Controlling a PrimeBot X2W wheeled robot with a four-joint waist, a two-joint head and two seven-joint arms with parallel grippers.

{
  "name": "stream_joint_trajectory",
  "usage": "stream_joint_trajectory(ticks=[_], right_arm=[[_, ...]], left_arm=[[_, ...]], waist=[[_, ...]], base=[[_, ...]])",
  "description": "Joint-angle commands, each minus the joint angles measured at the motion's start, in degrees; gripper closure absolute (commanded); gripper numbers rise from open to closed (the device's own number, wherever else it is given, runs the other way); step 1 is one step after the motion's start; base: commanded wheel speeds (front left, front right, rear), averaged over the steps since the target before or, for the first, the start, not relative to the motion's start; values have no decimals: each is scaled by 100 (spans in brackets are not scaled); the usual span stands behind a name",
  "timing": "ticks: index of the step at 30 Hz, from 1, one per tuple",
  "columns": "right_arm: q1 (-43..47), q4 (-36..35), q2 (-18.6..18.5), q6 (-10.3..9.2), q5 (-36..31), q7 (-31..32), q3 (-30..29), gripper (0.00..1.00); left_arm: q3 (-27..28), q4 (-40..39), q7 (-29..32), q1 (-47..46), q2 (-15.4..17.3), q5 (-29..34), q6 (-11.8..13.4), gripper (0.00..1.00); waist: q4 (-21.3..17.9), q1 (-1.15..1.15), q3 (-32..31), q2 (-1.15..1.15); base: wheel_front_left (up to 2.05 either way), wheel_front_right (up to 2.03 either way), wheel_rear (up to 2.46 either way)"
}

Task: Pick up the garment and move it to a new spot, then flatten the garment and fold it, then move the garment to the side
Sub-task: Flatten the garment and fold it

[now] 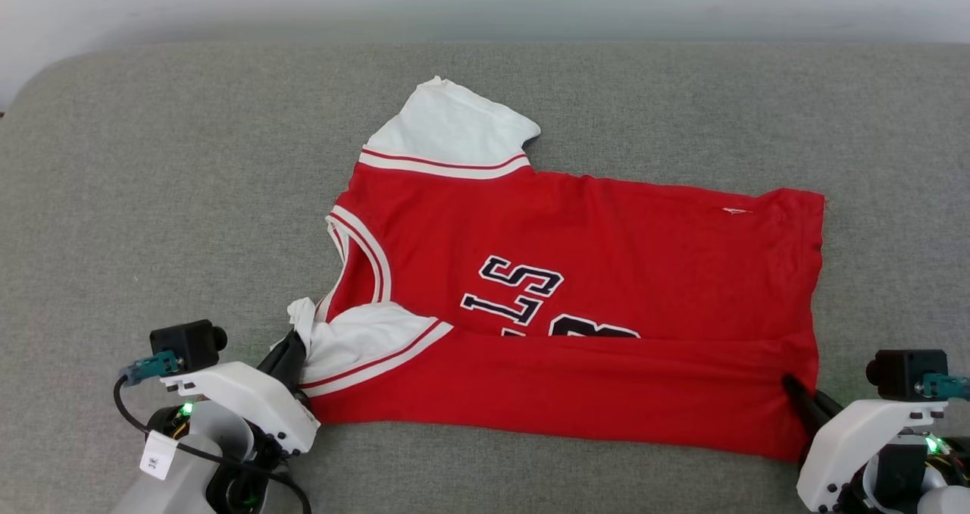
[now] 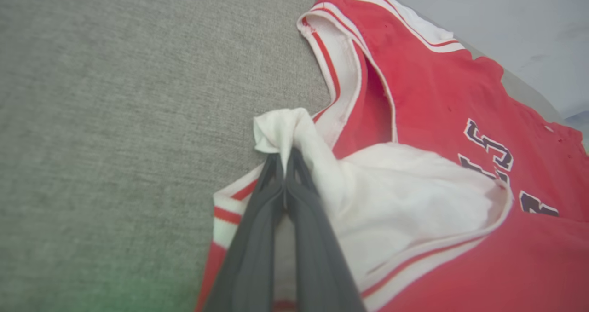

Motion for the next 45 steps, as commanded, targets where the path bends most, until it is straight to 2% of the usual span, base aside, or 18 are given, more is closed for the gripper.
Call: stream_joint_trajectory(ticks=[1, 2, 3, 8, 9, 11, 16, 20, 25, 33, 39, 45], right_arm=[[-54, 147, 11, -10, 1, -45, 64, 14], [-65, 188, 15, -10, 28, -72, 104, 0], [-81, 190, -1, -10, 34, -171, 134, 0], [-127, -11, -96, -8, -11, -971, 212, 0], [-127, -11, -96, -8, -11, -971, 212, 0], [-55, -150, -87, -8, -131, -1492, 182, 0], [73, -357, 2, -8, -370, -1810, 96, 0], [236, -694, 141, -8, -601, -1846, -69, 0], [385, -952, 276, -8, -712, -1758, -194, 0], [416, -1323, 485, -8, -792, -1617, -272, 0], [277, -1384, 579, -8, -781, -1584, -260, 0], [159, -1349, 639, -8, -727, -1562, -246, 0]], left_arm=[[-9, 162, -21, -117, -49, -32, -64, 75], [-15, 250, -52, -126, -81, -26, -79, 14], [-12, 334, -100, -148, -97, -13, -107, 0], [101, 613, -303, -186, -49, 25, -79, 0], [101, 613, -303, -186, -49, 25, -79, 0], [166, 659, -373, -124, 23, 59, -44, 0], [216, 600, -311, -20, 227, 26, -72, 0], [213, 269, 156, 10, 623, -62, -102, 0], [123, -317, 1048, 30, 970, -250, 28, 0], [13, -1503, 3051, 92, 1627, -912, 516, 0], [-139, -1779, 3843, 210, 1720, -1210, 864, 0], [-370, -1454, 4088, 355, 1511, -1270, 938, 0]], waist=[[-13, -1, -23, 0], [-21, -1, -51, 0], [-24, -1, -86, 0], [-39, -1, -337, 0], [-39, -1, -337, 0], [-39, -1, -535, 0], [-30, -1, -766, 0], [-16, -1, -922, 0], [-10, -1, -966, 0], [-170, -1, -731, 0], [-345, -1, -418, 0], [-490, -1, -222, 0]], base=[[0, 0, 0], [0, 0, 0], [0, 0, 0], [0, 0, 0], [0, 0, 0], [0, 0, 0], [0, 0, 0], [0, 0, 0], [0, 0, 0], [0, 0, 0], [0, 0, 0], [0, 0, 0]])
